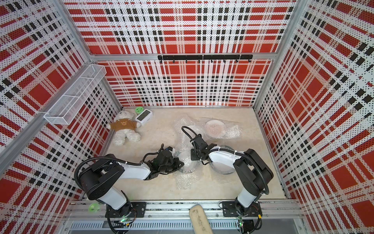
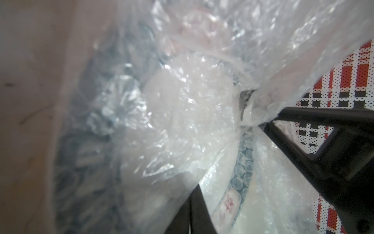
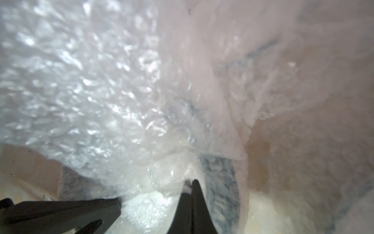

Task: Unpack dinner plates from bubble wrap
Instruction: Unwrap the bubble wrap.

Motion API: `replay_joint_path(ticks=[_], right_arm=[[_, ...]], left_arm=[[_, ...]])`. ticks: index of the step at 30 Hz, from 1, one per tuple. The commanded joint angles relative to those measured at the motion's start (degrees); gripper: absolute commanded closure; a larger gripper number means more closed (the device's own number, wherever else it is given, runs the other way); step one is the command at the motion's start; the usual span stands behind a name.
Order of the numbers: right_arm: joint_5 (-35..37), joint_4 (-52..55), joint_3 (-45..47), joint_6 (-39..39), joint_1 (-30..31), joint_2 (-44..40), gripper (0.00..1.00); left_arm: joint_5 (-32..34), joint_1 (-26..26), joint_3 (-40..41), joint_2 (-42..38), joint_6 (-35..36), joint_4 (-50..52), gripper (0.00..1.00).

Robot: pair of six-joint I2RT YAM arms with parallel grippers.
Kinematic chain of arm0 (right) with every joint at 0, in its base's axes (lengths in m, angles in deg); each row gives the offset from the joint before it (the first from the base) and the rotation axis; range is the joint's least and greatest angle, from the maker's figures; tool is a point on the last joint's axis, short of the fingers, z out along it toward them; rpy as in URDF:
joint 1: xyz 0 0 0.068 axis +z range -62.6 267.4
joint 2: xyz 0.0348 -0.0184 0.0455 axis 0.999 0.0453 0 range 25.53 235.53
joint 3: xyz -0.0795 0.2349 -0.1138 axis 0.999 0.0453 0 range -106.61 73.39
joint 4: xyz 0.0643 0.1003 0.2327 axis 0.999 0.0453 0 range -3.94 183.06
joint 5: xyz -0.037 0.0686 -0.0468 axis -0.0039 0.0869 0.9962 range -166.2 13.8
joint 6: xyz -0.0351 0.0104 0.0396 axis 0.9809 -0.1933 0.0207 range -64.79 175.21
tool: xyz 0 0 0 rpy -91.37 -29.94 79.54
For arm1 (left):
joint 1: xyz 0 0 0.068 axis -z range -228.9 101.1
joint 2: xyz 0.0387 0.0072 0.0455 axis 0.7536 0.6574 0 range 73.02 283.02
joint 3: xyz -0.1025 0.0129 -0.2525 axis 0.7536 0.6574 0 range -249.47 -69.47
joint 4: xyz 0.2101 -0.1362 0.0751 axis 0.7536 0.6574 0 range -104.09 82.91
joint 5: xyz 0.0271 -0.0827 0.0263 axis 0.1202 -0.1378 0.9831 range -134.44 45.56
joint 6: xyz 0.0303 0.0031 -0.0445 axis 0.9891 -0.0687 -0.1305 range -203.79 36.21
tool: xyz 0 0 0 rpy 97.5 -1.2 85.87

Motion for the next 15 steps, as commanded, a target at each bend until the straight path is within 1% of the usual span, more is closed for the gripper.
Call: replay_joint_path(ticks=[1,5,9,15], right_arm=[[2.3,-2.9,0.3,-1.3,-1.6,-2.6,1.0],[2.3,-3.2,1.0,-2.0,-2.7,-4.0,1.0],[-1.0,-4.8,2.6,-3.0,-4.4,-5.4,1.0],[-2.1,-5.7,3.5,-3.7,-5.5,-7.0,1.0]], left_arm=[[4.0,-0.1,2.6,2.7,-0.8,12.0,0.94],[4.2,0.0,2.5,2.9,-0.9,12.2,0.95],[4.0,0.1,2.6,3.4,-0.9,12.2,0.95],[4.0,0.0,2.6,3.4,-0.9,12.2,0.95]])
